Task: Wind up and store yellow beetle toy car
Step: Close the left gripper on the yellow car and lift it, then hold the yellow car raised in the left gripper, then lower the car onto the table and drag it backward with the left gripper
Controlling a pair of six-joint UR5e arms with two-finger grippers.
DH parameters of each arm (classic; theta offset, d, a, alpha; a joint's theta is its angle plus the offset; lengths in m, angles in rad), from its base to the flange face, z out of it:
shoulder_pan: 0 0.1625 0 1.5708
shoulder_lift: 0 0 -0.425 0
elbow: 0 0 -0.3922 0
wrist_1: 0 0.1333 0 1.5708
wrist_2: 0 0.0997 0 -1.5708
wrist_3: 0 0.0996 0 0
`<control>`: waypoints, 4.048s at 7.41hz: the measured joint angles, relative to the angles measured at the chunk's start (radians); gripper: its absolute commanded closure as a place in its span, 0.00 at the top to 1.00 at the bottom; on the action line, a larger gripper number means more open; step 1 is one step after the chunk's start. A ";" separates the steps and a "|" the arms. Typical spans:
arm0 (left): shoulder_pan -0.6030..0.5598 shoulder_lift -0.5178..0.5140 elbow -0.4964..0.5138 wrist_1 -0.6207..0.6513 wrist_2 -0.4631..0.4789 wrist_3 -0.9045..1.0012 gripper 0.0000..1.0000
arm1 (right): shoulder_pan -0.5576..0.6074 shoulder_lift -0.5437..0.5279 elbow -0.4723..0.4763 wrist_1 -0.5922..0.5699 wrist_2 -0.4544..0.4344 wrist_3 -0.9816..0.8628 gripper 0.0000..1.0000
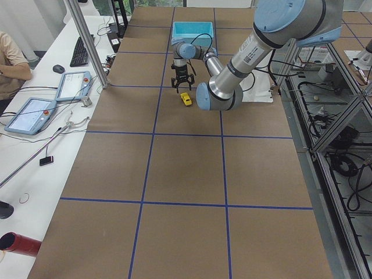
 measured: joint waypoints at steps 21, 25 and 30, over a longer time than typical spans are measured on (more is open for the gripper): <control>0.012 0.119 -0.232 -0.045 0.008 0.067 0.15 | 0.000 -0.001 0.001 0.000 -0.016 0.001 1.00; 0.007 0.349 -0.508 -0.075 0.065 0.208 0.15 | 0.000 -0.001 0.001 0.000 -0.019 0.001 1.00; -0.002 0.554 -0.580 -0.247 0.066 0.251 0.15 | 0.000 -0.001 0.001 0.000 -0.028 0.001 1.00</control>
